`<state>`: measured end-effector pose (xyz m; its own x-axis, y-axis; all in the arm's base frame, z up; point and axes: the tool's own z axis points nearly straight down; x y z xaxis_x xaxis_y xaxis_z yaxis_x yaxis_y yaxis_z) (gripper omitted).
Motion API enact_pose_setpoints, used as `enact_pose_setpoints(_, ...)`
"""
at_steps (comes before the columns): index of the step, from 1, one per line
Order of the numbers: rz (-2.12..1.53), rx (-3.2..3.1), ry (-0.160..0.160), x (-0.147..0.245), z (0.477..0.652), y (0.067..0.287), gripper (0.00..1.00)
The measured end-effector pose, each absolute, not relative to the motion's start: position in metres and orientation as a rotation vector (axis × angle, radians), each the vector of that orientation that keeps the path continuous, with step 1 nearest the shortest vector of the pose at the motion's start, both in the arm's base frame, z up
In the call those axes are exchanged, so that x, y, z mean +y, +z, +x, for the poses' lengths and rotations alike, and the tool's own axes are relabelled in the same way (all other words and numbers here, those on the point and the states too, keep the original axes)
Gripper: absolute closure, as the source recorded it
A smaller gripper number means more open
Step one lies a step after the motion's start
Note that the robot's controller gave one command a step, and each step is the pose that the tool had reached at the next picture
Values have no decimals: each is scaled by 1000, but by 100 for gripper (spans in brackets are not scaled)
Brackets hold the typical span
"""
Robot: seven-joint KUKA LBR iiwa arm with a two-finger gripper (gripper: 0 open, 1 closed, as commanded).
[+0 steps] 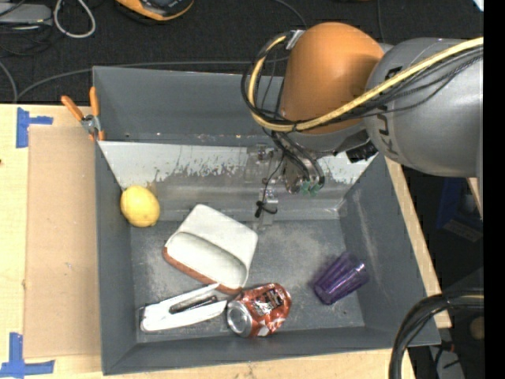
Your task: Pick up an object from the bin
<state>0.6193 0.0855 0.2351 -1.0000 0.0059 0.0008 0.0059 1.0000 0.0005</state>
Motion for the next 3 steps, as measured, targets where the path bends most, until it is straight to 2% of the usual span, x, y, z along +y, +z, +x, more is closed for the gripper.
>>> enact_pose_setpoints(2, -59, -3143, -1, 88, 620, 230, 0)
enact_pose_setpoints(3, -48, -3142, 0, 84, 598, 245, 0)
